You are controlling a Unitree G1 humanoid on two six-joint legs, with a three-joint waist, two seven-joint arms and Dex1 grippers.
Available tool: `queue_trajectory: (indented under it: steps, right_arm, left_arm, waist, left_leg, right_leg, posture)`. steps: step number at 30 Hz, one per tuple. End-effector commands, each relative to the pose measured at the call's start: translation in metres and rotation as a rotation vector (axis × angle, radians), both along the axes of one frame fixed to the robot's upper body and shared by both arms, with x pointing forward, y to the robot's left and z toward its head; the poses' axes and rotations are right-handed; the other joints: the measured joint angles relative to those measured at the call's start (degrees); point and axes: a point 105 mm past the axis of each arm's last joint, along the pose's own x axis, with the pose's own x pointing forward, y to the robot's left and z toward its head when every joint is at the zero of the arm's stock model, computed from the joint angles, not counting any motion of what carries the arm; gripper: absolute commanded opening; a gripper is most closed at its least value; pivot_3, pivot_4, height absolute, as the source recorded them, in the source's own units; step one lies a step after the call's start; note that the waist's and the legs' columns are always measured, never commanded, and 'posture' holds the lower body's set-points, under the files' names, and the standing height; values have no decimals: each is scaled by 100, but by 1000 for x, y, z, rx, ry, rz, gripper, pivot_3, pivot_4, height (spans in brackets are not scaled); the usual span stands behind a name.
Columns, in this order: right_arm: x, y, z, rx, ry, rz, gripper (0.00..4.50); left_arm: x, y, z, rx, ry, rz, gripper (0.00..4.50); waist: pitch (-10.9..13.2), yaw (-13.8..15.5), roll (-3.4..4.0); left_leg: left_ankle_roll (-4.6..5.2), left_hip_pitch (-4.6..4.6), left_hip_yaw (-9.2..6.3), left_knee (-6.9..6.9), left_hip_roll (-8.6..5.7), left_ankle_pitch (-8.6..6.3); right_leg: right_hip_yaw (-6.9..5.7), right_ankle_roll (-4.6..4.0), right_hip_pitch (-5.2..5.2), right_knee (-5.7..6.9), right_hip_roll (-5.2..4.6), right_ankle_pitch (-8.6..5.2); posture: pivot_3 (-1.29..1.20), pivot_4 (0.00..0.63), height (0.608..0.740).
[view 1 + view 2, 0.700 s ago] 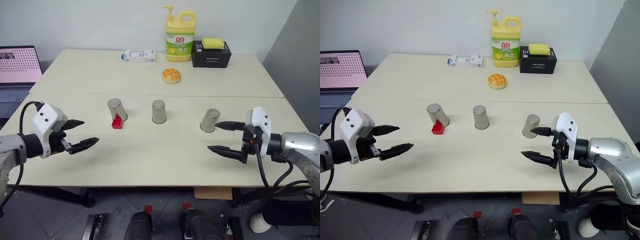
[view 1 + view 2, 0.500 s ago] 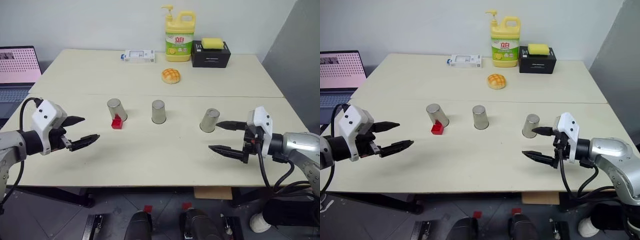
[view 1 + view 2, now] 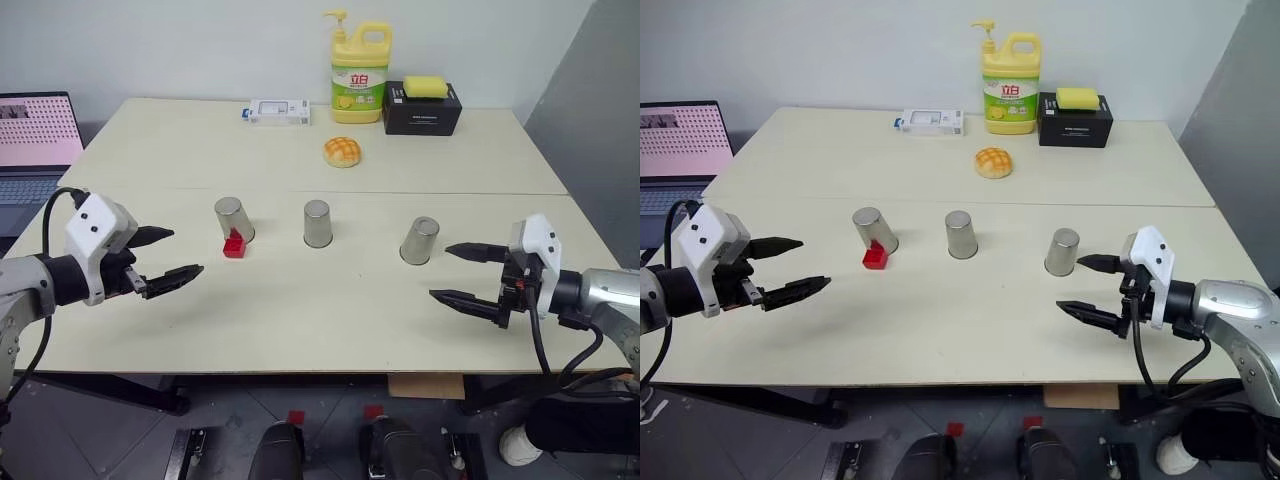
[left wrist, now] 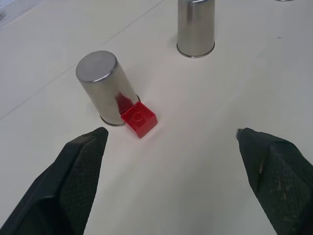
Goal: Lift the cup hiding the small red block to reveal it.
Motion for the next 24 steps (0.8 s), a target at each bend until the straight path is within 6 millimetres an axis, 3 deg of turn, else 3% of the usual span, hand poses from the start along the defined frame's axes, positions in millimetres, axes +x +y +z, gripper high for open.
queue_trajectory:
  steps: [1, 24]
  right_arm:
    - [-3, -7, 10, -10, -33, -35, 4500]
    - [2, -2, 18, -16, -54, -53, 4500]
  left_arm:
    - [0, -7, 6, 11, -26, -30, 4466]
    - [3, -6, 7, -23, -34, -15, 4466]
  waist:
    - [0, 0, 0]
    - [0, -1, 0]
  left_leg:
    - [0, 0, 0, 0, 0, 0]
    - [0, 1, 0, 0, -1, 0]
  right_leg:
    - [1, 0, 0, 0, 0, 0]
    - [1, 0, 0, 0, 0, 0]
  posture:
    - [0, 150, 740]
    - [0, 150, 740]
